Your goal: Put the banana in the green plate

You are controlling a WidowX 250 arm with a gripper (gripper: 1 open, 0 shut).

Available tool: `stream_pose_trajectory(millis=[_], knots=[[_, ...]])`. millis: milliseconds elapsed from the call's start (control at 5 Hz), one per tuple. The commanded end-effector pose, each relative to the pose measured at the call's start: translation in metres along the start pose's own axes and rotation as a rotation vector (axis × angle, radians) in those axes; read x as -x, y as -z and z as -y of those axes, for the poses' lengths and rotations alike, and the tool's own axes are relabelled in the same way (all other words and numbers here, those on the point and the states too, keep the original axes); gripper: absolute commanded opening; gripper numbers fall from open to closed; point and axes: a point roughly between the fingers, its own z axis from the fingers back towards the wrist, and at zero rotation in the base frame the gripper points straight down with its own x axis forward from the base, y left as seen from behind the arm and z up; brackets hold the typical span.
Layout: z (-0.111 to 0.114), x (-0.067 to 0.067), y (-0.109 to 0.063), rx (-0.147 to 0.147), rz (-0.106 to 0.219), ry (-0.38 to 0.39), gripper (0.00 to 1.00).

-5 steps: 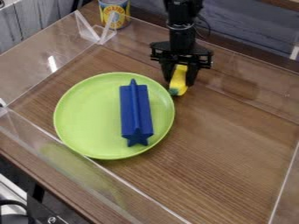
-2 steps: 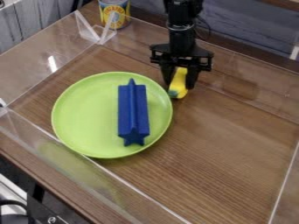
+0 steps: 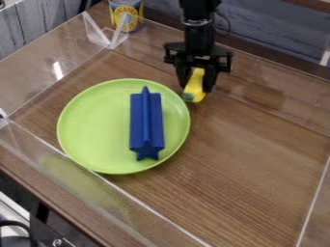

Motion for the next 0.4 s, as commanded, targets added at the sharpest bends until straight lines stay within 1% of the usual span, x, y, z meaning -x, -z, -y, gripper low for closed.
stream_pose_trajectory(millis=[0,200], knots=[[0.0029,-0.0113,-0.0313,0.011,0.119,-0.03,0.0],[0.0057,-0.0095,-0.0224,0.01,0.121,-0.064,0.0]])
